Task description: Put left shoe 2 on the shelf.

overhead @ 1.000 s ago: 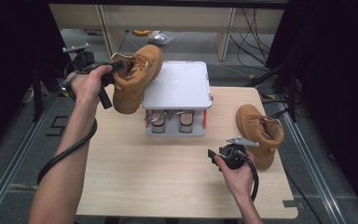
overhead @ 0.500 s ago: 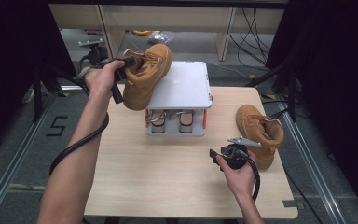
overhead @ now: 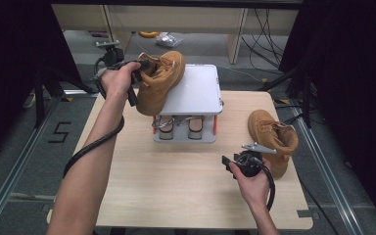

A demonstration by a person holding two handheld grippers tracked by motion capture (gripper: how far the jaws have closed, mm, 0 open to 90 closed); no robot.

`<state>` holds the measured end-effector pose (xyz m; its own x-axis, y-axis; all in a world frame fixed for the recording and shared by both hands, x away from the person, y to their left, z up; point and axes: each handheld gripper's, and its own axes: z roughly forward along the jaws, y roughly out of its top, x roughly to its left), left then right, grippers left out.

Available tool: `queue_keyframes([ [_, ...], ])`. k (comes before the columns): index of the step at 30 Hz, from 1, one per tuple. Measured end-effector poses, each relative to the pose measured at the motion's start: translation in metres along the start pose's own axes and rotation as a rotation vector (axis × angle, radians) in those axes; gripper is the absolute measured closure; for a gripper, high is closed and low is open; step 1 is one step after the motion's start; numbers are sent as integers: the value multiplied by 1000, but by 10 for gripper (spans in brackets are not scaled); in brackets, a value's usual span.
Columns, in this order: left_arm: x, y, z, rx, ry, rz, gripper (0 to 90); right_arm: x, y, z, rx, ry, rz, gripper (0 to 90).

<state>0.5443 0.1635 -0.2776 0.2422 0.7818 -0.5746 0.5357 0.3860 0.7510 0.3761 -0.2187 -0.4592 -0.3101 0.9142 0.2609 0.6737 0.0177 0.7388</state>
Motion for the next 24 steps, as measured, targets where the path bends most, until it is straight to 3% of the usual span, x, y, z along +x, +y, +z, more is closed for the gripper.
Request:
queue_keyframes([
  [4, 11, 2, 3, 1, -1, -17, 750, 2, 0, 1, 12, -11, 15, 478],
  [7, 11, 4, 3, 18, -11, -4, 725, 1, 0, 2, 10, -7, -3, 478],
  [8, 11, 4, 3, 14, -11, 6, 714, 2, -1, 3, 16, -7, 11, 478],
  [9, 10, 4, 3, 16, -18, 12, 697, 1, -1, 4, 11, -13, -10, 478],
  [12, 11, 4, 3, 8, -27, 24, 636, 5, -1, 3, 33, -6, 12, 474],
  [13, 12, 4, 1, 0, -21, 55, 601, 5, -1, 4, 31, -13, 1, 474],
  [16, 11, 5, -3, -14, -36, 86, 477, 7, -2, 4, 35, 3, 14, 472],
  [17, 11, 5, -6, -22, -38, 95, 460, 4, -1, 5, 22, -10, -43, 470],
  [18, 9, 6, -9, -29, -34, 117, 451, 4, -1, 5, 24, -9, -45, 469],
  [19, 8, 7, -12, -38, -38, 135, 444, 7, -2, 6, 29, -1, -7, 468],
  [21, 6, 8, -21, -48, -54, 148, 431, 9, -2, 4, 45, -4, 0, 466],
  [24, 7, 9, -36, -77, -67, 171, 435, 9, -1, 4, 44, -10, -21, 469],
])
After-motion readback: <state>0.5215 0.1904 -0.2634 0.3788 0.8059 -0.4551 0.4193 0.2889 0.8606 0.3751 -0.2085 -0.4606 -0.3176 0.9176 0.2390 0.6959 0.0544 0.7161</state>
